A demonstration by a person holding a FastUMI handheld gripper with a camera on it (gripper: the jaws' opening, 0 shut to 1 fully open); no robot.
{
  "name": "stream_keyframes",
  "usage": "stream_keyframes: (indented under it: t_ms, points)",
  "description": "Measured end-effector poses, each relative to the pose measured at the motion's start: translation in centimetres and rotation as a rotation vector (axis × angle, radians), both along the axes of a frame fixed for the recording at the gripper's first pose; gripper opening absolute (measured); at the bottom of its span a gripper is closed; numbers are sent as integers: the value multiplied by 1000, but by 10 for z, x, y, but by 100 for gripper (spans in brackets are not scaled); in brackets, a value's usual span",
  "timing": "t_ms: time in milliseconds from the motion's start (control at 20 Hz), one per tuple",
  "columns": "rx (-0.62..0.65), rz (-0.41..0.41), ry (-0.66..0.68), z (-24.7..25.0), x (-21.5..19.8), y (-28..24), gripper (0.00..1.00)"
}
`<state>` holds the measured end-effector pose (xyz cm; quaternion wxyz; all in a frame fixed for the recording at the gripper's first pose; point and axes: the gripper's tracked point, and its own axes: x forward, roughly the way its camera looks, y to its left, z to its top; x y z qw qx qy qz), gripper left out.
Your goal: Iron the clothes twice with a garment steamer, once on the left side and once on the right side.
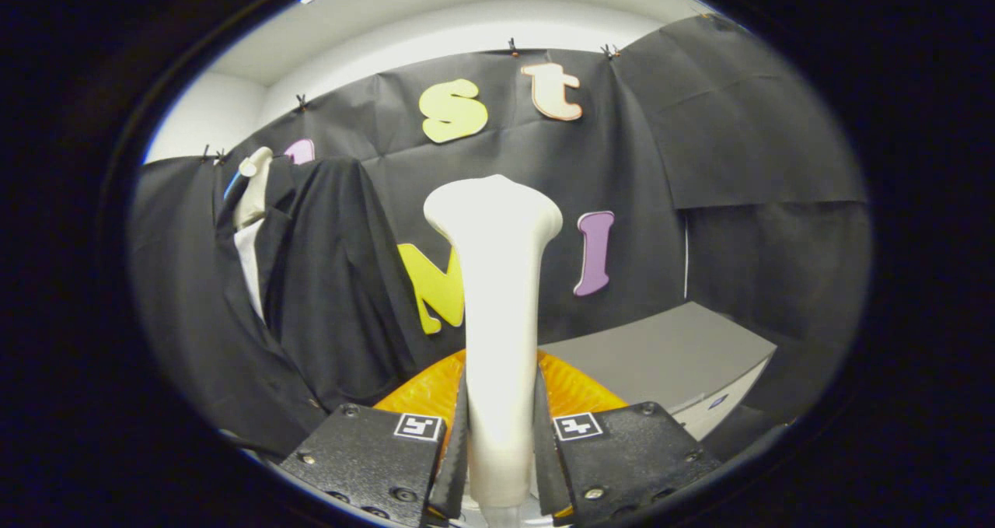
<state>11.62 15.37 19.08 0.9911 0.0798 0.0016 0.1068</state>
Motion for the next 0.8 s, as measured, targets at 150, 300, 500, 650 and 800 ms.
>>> stream_keyframes:
  t_ms: [150,300,500,650,800]
  points:
    - [0,48,-34,20,-12,31,39]
    - [-12,104,-65,35,-23,65,39]
    - [-43,176,-99,51,-38,109,39]
    - [-67,229,-113,58,-46,143,39]
    - [-95,266,-132,62,-49,174,39]
